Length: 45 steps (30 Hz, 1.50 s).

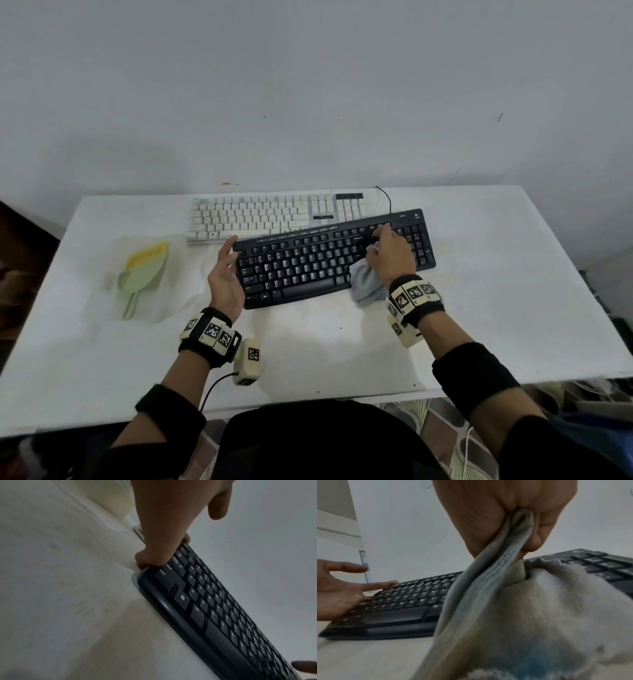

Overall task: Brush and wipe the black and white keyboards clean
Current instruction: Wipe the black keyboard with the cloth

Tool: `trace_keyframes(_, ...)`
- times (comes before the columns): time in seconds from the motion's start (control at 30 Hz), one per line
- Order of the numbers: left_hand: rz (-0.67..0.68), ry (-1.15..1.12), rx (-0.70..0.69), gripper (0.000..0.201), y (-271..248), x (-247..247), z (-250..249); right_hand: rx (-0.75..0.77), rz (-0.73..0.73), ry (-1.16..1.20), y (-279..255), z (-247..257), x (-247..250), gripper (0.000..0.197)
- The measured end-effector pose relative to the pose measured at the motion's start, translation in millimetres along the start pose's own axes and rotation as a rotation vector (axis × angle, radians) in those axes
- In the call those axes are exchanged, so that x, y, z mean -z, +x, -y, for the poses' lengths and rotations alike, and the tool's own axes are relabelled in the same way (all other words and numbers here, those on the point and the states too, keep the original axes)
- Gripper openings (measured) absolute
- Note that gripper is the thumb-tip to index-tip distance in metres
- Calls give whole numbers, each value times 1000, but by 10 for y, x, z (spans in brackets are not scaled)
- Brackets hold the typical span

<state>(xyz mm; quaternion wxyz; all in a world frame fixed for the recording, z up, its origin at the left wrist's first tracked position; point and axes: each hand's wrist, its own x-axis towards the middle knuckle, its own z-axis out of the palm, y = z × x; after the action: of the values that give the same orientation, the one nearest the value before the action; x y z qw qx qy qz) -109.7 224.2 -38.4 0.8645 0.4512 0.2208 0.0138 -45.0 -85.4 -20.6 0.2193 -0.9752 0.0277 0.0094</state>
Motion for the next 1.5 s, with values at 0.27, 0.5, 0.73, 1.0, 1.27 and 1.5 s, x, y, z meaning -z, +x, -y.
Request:
trace_keyframes(0.27,16,-7,-24,37,-3,-9,12,198,65,48,-145,259,-169,31)
trace_keyframes(0.5,21,-7,-26,38,12,9,21,-137,-98,70,-4,-327,131,27)
trace_keyframes(0.73,15,1,-26,40,9,9,24,-8,-93,170,-58,-219,42,30)
trace_keyframes(1.0,7,1,-26,39,-6,-2,19,-192,-205,181,-9,-476,207,32)
trace_keyframes(1.27,6,15,-19,40,0,9,21,-298,-214,183,161,-755,423,36)
trace_keyframes(1.5,1,44,-22,43,-3,25,19,-150,-113,206,121,-659,371,38)
